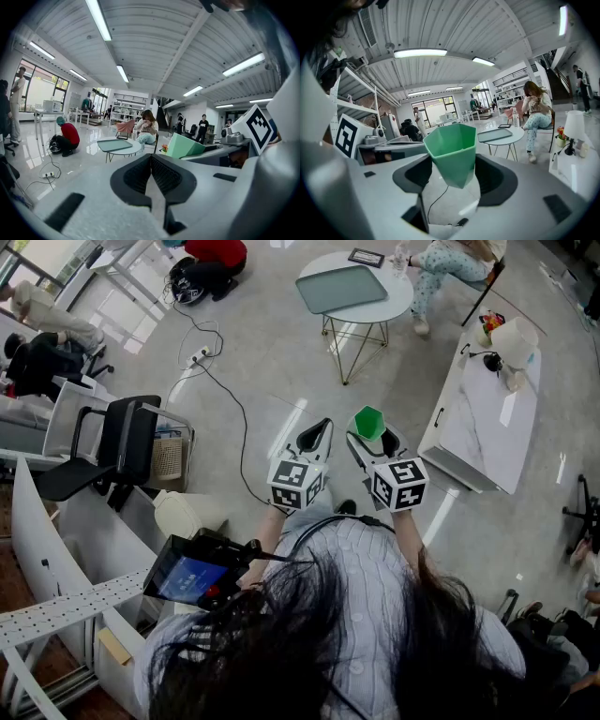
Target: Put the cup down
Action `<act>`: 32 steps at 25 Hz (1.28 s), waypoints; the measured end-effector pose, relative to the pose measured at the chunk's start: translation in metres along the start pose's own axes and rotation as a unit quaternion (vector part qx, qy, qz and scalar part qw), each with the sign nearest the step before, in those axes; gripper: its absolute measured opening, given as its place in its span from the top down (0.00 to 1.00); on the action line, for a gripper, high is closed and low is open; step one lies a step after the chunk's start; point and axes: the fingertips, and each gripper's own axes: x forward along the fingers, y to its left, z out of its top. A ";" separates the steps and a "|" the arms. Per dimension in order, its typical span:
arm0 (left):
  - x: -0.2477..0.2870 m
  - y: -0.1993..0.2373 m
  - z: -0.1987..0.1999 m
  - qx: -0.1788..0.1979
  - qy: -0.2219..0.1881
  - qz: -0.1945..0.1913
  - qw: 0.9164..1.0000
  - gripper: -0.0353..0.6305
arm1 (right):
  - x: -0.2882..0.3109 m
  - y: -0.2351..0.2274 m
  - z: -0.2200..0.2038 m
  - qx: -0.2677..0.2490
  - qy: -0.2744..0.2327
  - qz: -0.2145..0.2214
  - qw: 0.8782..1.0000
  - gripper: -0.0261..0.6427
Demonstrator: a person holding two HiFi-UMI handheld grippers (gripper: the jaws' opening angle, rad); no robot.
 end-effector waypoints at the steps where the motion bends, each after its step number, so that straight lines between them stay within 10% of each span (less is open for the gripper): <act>1: 0.000 0.000 0.000 0.000 0.000 0.000 1.000 0.92 | 0.000 0.000 0.000 0.000 0.000 0.000 1.000 0.51; 16: 0.010 0.022 -0.003 -0.005 0.005 -0.002 1.000 0.92 | 0.022 -0.004 0.003 0.021 -0.006 -0.007 1.000 0.51; 32: 0.080 0.138 0.037 -0.007 0.023 -0.024 0.999 0.92 | 0.146 -0.027 0.061 0.039 -0.007 -0.033 0.999 0.51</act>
